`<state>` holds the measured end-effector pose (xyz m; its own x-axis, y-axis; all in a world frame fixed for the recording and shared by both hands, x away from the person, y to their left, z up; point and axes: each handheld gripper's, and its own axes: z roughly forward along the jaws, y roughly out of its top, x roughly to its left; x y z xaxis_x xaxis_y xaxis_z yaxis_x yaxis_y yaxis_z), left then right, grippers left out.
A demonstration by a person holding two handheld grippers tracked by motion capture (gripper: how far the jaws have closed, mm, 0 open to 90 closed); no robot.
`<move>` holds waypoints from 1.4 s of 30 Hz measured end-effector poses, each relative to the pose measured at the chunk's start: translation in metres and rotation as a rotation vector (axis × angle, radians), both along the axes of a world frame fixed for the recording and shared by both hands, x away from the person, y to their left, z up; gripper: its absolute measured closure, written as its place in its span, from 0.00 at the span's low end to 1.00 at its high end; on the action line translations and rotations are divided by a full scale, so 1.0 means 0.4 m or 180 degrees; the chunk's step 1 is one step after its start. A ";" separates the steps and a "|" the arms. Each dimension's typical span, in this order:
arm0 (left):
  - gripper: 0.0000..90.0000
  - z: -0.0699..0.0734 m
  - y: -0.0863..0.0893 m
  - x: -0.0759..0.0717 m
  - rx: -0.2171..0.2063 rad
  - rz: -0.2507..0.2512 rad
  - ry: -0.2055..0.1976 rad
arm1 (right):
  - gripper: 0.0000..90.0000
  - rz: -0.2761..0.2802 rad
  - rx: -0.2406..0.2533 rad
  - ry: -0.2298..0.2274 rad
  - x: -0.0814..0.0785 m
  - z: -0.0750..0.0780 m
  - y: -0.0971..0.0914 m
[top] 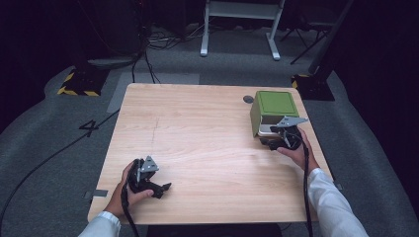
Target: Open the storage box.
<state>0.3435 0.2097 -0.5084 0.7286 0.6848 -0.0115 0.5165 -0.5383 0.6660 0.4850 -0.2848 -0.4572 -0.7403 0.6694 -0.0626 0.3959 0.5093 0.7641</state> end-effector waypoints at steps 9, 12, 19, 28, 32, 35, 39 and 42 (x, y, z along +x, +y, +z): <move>0.00 0.000 0.000 0.000 0.0000 0.0000 0.0000 | 0.39 -0.0036 0.0027 0.0180 0.014 -0.021 -0.001; 0.00 0.000 0.000 0.000 0.0001 0.0000 -0.0001 | 0.46 -0.0016 0.0044 0.0195 0.008 -0.025 -0.005; 0.00 0.000 0.000 0.000 0.0001 0.0001 -0.0001 | 0.55 0.0131 0.0024 0.0243 -0.022 -0.033 -0.016; 0.00 0.000 0.000 0.000 0.0001 0.0002 -0.0002 | 0.57 0.0245 0.0027 0.0254 -0.067 -0.035 -0.027; 0.00 0.000 0.000 0.000 0.0001 0.0004 -0.0003 | 0.58 0.0271 0.0047 0.0262 -0.085 -0.034 -0.031; 0.00 0.000 0.000 -0.001 0.0003 0.0010 -0.0004 | 0.58 0.0274 0.0041 0.0242 -0.097 -0.035 -0.031; 0.00 0.000 0.000 -0.001 0.0003 0.0011 -0.0004 | 0.59 0.0286 0.0050 0.0241 -0.107 -0.036 -0.030; 0.00 0.000 0.000 -0.001 0.0005 0.0016 -0.0006 | 0.59 0.0290 0.0039 0.0237 -0.111 -0.035 -0.029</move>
<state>0.3429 0.2095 -0.5084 0.7251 0.6886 -0.0090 0.5180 -0.5367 0.6661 0.4406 -0.2963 -0.4712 -0.8003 0.5996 0.0025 0.4043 0.5365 0.7408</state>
